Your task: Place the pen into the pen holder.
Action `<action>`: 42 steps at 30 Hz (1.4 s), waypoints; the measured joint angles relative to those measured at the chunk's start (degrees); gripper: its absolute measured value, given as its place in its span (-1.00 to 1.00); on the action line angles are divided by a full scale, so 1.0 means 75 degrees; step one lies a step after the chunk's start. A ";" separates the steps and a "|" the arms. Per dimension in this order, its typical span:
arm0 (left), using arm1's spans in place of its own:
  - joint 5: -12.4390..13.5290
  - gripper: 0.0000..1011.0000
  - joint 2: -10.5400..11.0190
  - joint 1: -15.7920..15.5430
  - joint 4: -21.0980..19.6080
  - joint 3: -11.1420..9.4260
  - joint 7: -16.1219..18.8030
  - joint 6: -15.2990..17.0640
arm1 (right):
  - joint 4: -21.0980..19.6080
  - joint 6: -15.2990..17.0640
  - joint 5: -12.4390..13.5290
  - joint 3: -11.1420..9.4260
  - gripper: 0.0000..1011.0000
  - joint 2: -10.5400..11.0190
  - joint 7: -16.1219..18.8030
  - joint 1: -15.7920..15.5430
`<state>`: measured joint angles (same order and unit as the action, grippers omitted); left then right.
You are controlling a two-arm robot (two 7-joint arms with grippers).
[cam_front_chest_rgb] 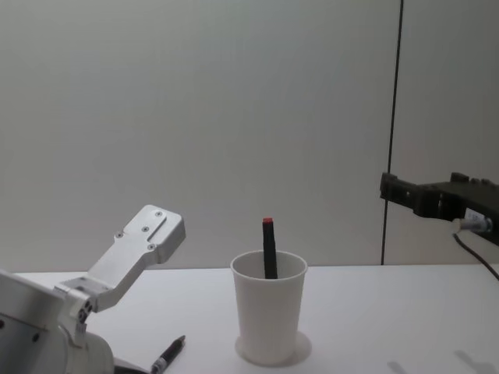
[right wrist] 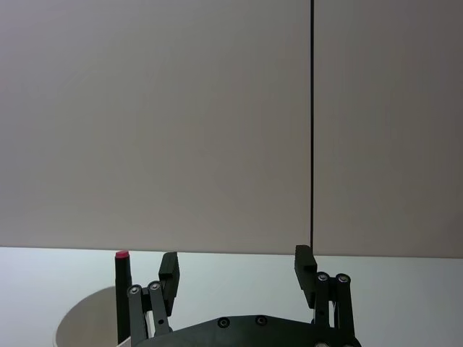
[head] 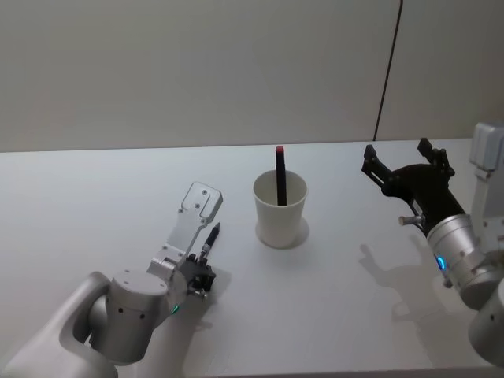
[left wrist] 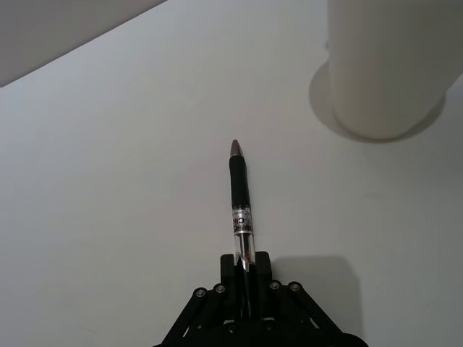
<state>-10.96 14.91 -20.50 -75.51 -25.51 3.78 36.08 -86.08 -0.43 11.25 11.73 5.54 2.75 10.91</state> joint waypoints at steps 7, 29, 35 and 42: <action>0.0271 -0.67 -0.0001 0.0032 -0.0238 -0.0009 0.0143 -0.0052 | 0.0000 0.0000 0.0000 0.0000 0.98 0.0000 0.0000 0.0000; 0.0641 -0.67 0.0258 0.0373 -0.1518 0.0207 0.0649 -0.1081 | 0.0000 0.0000 0.0000 0.0000 0.98 0.0000 0.0000 0.0000; 0.0737 -0.67 0.0373 0.0523 -0.1879 0.0283 0.0745 -0.1665 | 0.0000 0.0000 0.0000 0.0000 0.98 0.0000 0.0000 0.0000; 0.0798 -0.67 0.0480 0.0642 -0.2109 0.0357 0.0695 -0.2497 | 0.0000 0.0000 0.0000 0.0000 0.98 0.0000 0.0000 0.0000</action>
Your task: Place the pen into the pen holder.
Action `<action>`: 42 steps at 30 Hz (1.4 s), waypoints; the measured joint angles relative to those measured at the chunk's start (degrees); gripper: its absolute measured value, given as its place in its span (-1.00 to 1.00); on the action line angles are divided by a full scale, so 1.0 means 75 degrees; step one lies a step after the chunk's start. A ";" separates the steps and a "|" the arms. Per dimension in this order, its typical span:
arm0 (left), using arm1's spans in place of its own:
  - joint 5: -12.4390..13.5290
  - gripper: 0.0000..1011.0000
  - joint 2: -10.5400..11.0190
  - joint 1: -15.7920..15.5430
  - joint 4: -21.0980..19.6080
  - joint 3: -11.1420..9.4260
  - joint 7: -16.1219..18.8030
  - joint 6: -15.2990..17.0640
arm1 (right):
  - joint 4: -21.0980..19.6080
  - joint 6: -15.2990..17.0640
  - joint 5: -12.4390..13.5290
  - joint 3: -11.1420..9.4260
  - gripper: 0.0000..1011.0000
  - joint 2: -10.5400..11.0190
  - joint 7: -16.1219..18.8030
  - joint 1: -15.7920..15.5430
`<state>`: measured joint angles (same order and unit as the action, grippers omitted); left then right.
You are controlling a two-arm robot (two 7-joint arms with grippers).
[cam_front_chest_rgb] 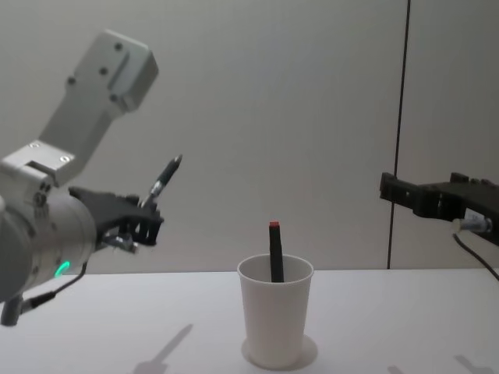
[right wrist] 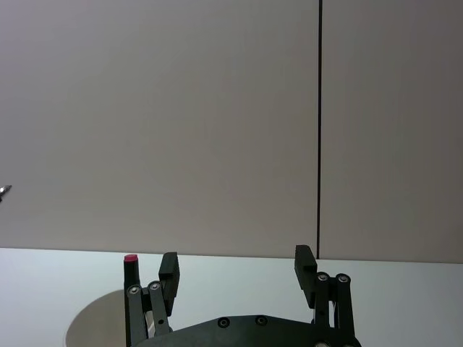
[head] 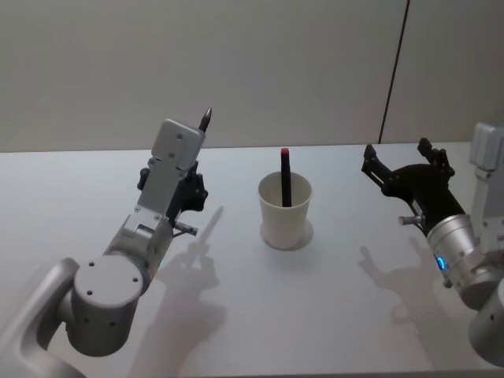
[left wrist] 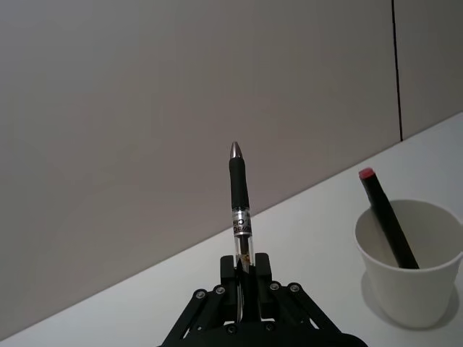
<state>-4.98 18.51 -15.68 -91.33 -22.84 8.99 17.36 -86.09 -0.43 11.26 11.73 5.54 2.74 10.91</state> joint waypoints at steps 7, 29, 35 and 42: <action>0.0001 -0.67 0.0101 0.0064 -0.0067 0.0080 -0.0337 -0.0950 | 0.0000 0.0000 0.0000 -0.0001 0.98 0.0000 0.0000 0.0000; -0.0631 -0.67 0.0187 -0.0135 0.0525 0.0268 -0.2452 -0.3947 | -0.0039 -0.0009 0.0089 -0.0010 0.98 0.0023 0.0201 -0.0015; -0.0969 -0.67 0.0153 -0.0271 0.0848 0.0298 -0.3223 -0.4640 | -0.0131 -0.0005 0.0261 -0.0025 0.98 0.0074 0.0607 -0.0033; -0.1437 -0.67 0.0083 -0.0463 0.1282 0.0318 -0.4177 -0.5337 | -0.0289 0.0034 0.0549 -0.0042 0.98 0.0148 0.1230 -0.0051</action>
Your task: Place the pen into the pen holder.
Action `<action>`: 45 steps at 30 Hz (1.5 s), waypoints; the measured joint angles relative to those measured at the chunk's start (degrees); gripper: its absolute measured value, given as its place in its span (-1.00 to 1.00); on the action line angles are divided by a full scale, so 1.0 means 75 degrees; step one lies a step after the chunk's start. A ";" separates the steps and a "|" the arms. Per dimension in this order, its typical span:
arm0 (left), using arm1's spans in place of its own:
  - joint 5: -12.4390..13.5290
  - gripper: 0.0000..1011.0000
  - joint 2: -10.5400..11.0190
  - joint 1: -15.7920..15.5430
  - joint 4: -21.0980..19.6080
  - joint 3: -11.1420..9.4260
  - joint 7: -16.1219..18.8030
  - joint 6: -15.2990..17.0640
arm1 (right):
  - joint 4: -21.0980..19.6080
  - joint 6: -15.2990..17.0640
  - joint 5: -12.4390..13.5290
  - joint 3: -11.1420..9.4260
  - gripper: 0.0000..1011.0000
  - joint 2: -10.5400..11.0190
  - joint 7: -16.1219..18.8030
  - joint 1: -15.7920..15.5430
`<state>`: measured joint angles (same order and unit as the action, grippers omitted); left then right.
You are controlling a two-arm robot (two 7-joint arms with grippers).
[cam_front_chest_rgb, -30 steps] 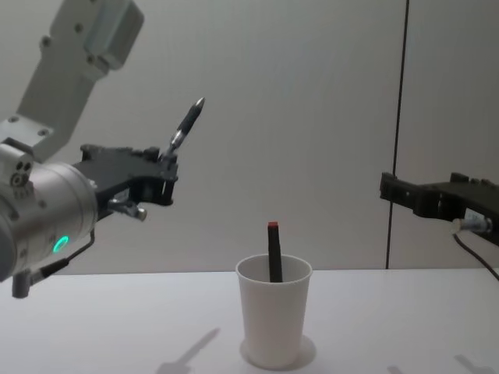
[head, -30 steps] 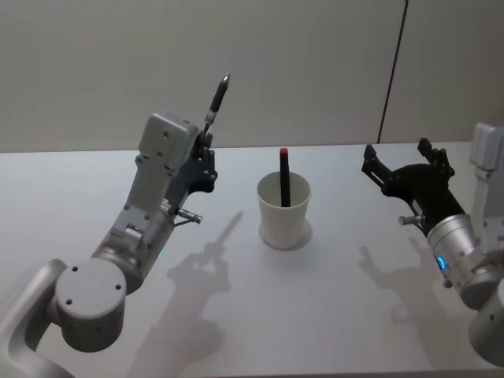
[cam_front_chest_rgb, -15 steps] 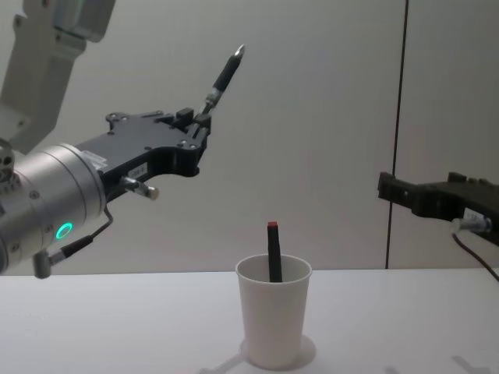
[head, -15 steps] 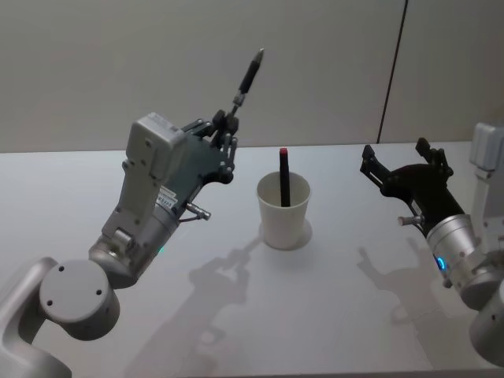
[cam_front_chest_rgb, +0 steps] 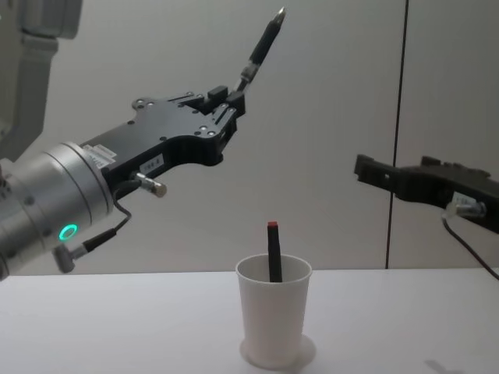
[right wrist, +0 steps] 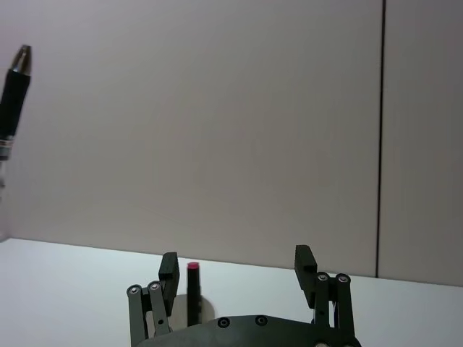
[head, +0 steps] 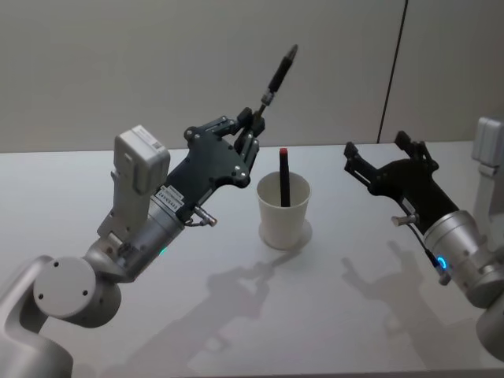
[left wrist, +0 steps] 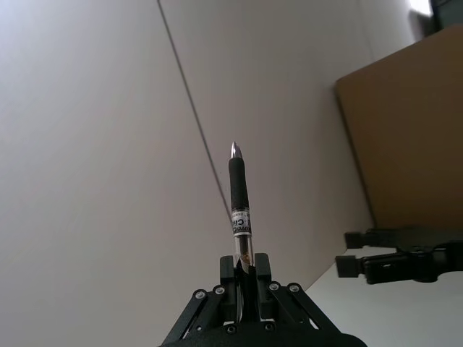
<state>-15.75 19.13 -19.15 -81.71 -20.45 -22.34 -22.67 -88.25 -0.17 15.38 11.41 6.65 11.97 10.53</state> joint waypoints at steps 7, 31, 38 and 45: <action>-0.0459 -0.67 -0.0086 -0.0188 0.0422 0.0003 -0.0892 -0.0638 | -0.0200 0.0045 0.0335 -0.0006 0.98 0.0065 0.0684 -0.0008; -0.0910 -0.67 -0.0173 -0.0375 0.0841 0.0000 -0.1753 -0.1259 | -0.1000 0.0376 0.1569 0.0037 0.98 0.0178 0.2229 0.0108; -0.0951 -0.67 -0.0178 -0.0391 0.0879 0.0000 -0.1831 -0.1314 | -0.1199 0.0403 0.1905 -0.0013 0.98 0.0282 0.2413 0.0072; -0.0969 -0.67 -0.0183 -0.0396 0.0897 0.0000 -0.1867 -0.1341 | -0.1369 0.0461 0.2232 -0.0070 0.98 0.0393 0.2533 0.0029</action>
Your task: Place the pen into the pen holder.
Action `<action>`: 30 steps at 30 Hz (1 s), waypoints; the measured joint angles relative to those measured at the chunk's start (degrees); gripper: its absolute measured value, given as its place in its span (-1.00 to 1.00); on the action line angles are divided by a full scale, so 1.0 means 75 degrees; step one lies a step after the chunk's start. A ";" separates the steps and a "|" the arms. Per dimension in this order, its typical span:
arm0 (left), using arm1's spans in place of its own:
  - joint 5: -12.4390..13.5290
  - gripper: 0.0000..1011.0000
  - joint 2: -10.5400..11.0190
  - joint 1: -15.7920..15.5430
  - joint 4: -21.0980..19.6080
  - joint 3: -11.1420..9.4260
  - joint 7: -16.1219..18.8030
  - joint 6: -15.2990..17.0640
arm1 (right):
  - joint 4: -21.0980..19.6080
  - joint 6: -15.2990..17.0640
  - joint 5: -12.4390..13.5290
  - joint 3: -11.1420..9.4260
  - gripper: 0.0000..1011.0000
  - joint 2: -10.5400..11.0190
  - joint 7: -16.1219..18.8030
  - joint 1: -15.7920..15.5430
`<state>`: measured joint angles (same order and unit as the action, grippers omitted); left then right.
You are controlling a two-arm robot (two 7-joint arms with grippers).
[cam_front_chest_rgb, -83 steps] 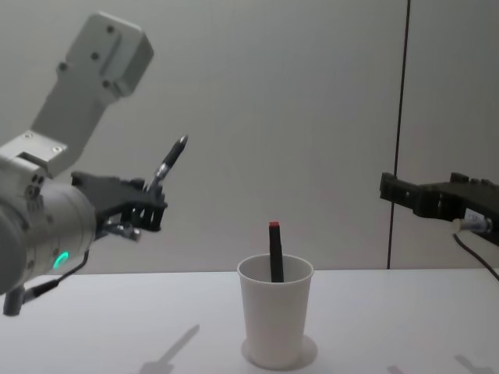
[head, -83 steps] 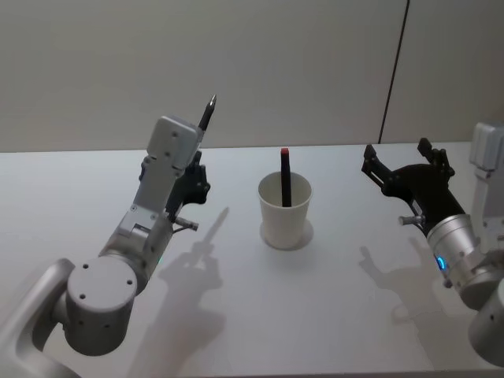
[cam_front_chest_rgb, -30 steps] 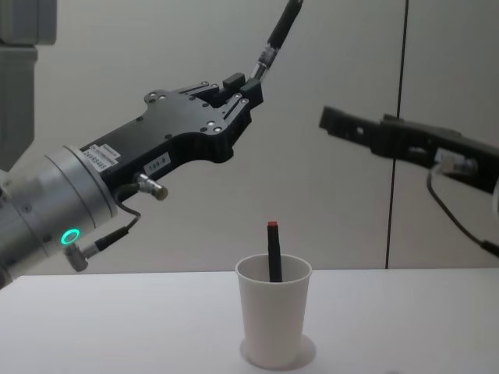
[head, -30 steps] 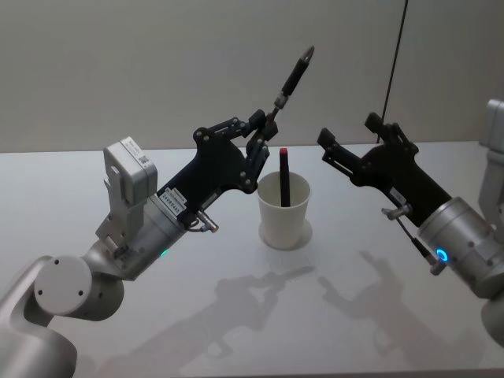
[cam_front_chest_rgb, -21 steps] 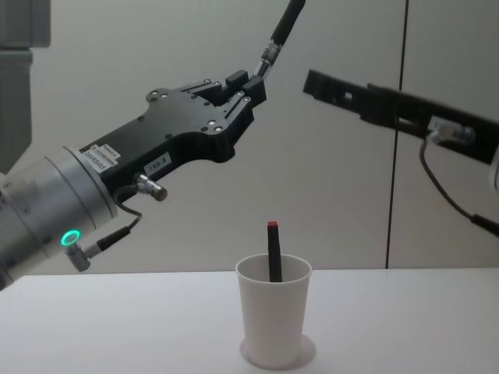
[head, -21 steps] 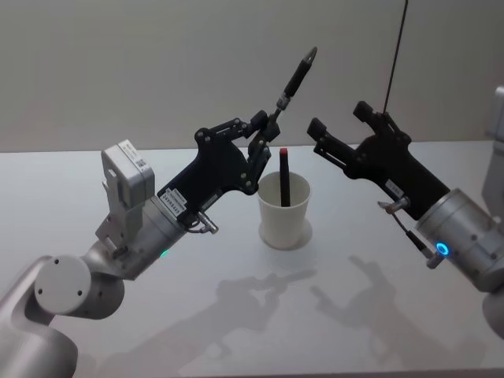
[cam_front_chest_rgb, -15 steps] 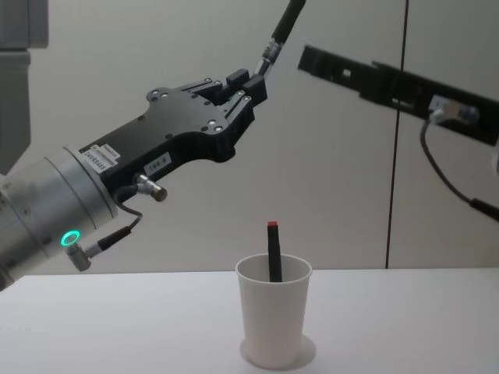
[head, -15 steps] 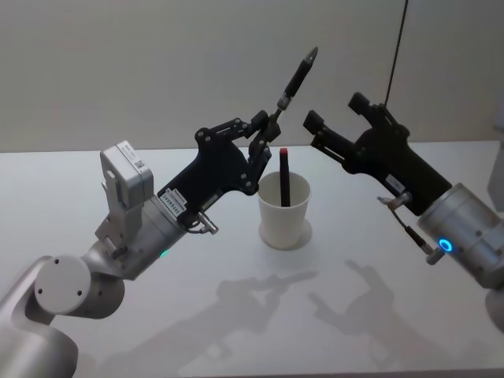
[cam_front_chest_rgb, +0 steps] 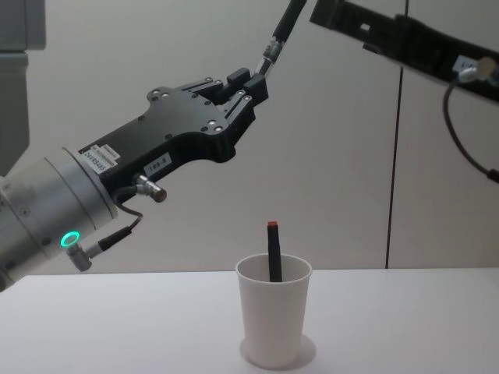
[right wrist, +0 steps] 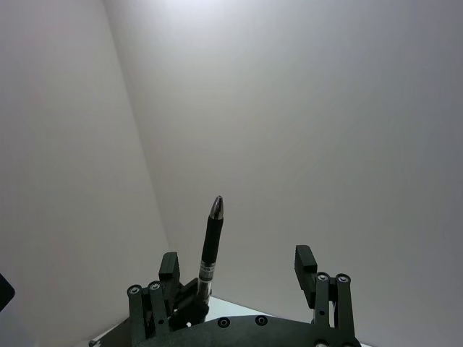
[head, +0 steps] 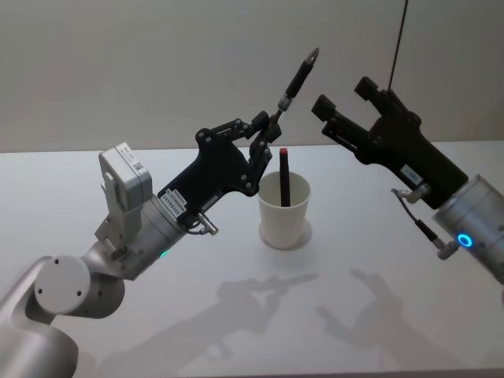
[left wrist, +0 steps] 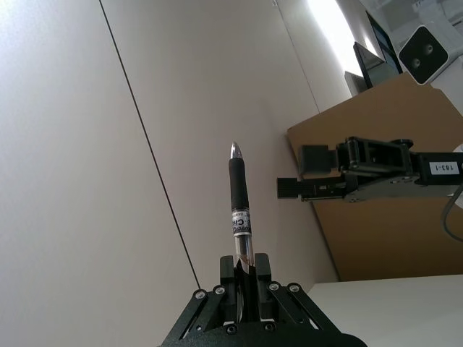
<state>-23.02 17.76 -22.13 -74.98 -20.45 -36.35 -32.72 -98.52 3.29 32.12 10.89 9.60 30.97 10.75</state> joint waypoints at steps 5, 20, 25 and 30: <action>-0.0010 -0.67 -0.0003 -0.0003 0.0008 -0.0001 -0.0017 -0.0010 | -0.0056 0.0149 0.0253 -0.0022 0.98 0.0044 0.0037 0.0014; -0.0022 -0.67 -0.0005 -0.0011 0.0021 0.0000 -0.0038 -0.0028 | 0.0234 0.0691 0.0666 0.0081 0.98 -0.0113 -0.0071 0.0398; -0.0024 -0.67 -0.0005 -0.0011 0.0021 0.0000 -0.0041 -0.0031 | 0.0376 0.0789 0.0705 0.0147 0.98 -0.0202 -0.0131 0.0542; -0.0024 -0.67 -0.0005 -0.0011 0.0022 0.0000 -0.0043 -0.0031 | 0.0500 0.0851 0.0724 0.0213 0.92 -0.0279 -0.0176 0.0664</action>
<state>-23.20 17.73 -22.21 -74.82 -20.45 -36.67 -32.95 -94.77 9.67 37.55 12.48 7.50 29.65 15.73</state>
